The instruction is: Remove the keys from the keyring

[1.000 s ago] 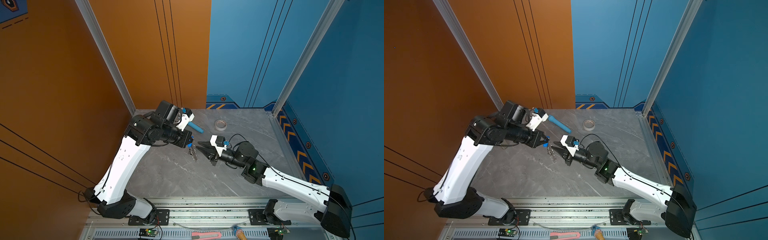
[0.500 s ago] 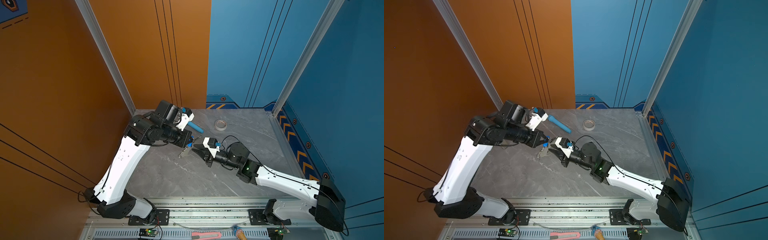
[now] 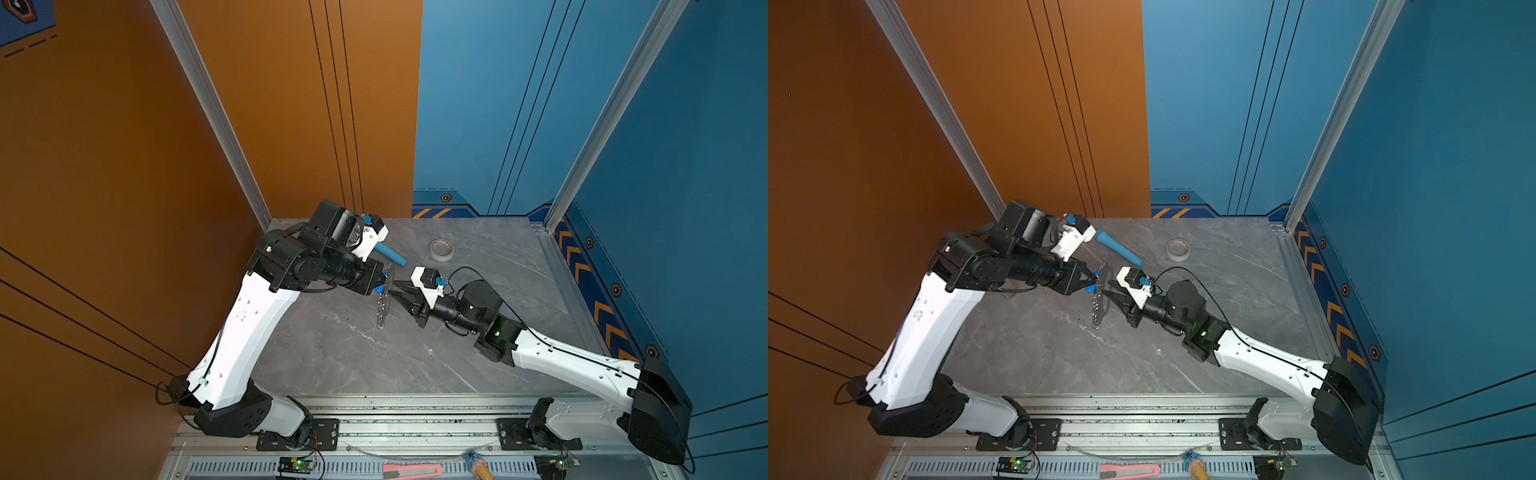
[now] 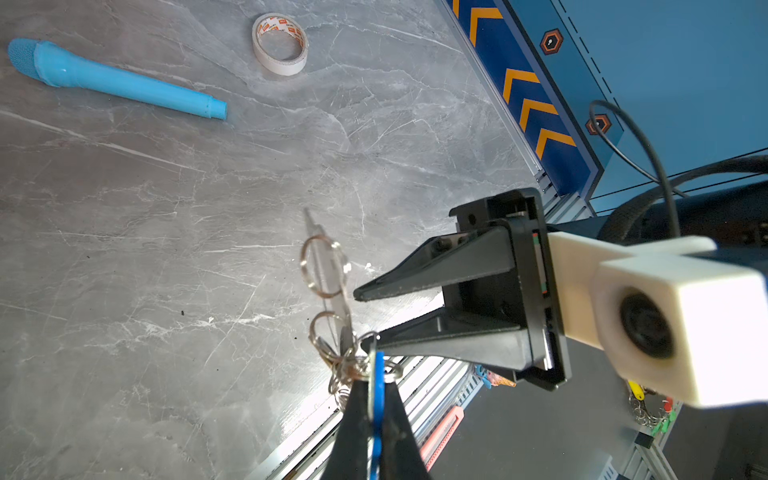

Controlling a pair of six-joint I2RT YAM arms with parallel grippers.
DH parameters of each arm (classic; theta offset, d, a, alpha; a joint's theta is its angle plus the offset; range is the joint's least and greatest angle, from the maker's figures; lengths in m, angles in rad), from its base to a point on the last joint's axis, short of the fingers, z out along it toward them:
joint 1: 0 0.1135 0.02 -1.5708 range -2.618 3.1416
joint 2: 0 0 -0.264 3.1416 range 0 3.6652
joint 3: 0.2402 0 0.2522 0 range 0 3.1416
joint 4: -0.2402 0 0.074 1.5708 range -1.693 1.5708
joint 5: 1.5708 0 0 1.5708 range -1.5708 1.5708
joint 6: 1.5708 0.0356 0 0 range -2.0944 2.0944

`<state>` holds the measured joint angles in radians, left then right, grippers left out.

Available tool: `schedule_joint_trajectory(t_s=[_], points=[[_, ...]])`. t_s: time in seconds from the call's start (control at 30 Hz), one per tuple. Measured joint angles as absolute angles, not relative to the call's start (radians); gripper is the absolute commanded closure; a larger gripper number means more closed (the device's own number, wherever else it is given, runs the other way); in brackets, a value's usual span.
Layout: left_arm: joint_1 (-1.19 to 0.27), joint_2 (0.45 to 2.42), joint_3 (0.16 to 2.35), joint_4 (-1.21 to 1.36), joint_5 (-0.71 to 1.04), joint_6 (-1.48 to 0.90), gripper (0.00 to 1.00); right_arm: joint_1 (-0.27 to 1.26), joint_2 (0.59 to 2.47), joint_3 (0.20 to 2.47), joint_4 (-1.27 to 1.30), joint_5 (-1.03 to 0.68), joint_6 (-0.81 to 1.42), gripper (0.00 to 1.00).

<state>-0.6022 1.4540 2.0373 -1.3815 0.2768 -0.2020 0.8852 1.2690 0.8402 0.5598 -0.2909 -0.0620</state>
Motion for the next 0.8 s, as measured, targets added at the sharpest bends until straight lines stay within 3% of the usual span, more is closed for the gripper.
schedule_joint_trajectory(t_s=[0.4, 0.8], points=[[-0.601, 1.457, 2.039, -1.418, 0.272, -0.200, 1.00, 0.890, 1.145, 0.836, 0.515, -0.287, -0.052, 0.70], [-0.629, 1.521, 2.066, -1.537, 0.189, -0.164, 1.00, 1.007, 1.117, 0.795, 0.429, -0.230, -0.082, 0.70]])
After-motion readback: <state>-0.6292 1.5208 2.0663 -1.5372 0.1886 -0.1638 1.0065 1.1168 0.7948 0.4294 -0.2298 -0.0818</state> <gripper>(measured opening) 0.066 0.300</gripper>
